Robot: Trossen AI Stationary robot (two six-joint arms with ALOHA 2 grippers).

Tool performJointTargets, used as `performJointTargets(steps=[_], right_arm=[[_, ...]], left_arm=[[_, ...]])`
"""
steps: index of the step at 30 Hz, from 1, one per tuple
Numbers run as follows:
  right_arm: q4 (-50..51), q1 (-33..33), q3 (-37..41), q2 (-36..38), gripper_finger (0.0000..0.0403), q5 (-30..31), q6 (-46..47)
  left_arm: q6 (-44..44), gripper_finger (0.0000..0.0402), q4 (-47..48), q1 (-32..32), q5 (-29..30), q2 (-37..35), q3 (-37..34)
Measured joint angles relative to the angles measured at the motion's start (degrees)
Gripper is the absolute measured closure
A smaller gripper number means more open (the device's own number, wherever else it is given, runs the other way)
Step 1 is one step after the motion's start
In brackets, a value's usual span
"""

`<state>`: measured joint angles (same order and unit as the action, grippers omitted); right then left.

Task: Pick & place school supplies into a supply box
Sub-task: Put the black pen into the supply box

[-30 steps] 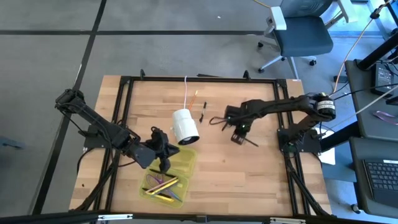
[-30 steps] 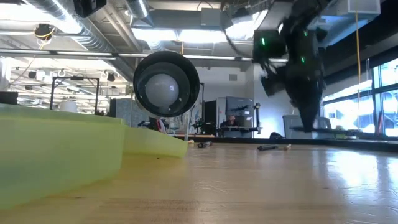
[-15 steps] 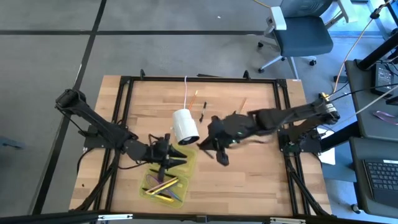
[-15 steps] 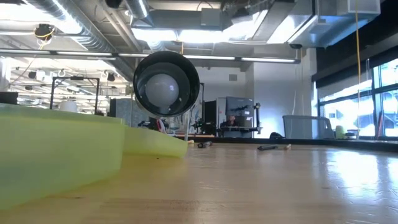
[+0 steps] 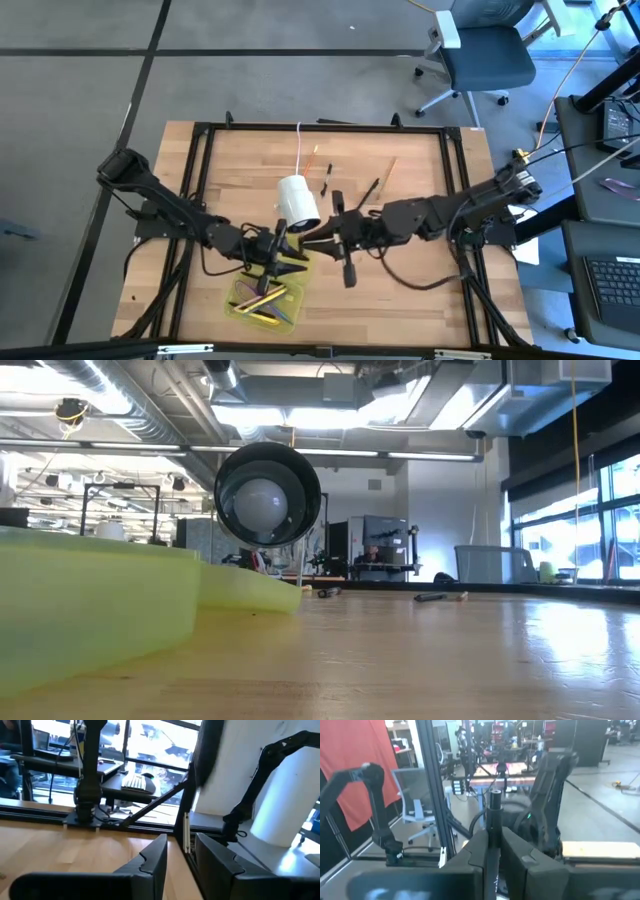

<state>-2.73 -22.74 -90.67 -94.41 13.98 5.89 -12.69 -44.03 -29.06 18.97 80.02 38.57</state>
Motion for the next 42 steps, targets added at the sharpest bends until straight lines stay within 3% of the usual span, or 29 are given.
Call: performJointTargets(steps=[22, 34, 38, 42], right_arm=[[2.6, 0.0, 0.1, -4.3, 0.0363, -0.1, 1.5], [4.3, 0.0, 0.0, -4.2, 0.0360, -0.9, 1.6], [4.8, 0.1, 0.0, -4.2, 0.0342, -2.9, -0.1], [10.0, 0.0, 0.0, -4.1, 0.0300, -3.8, 1.0]], left_arm=[[-0.2, 0.0317, -5.6, 0.0, -3.7, -0.7, 0.1], [3.0, 0.0377, -7.2, 0.0, -3.3, -1.2, 0.0], [2.6, 0.0377, -7.2, 0.0, -3.6, -1.2, 0.0], [2.1, 0.0377, -6.8, 0.0, -3.6, -1.8, 0.0]])
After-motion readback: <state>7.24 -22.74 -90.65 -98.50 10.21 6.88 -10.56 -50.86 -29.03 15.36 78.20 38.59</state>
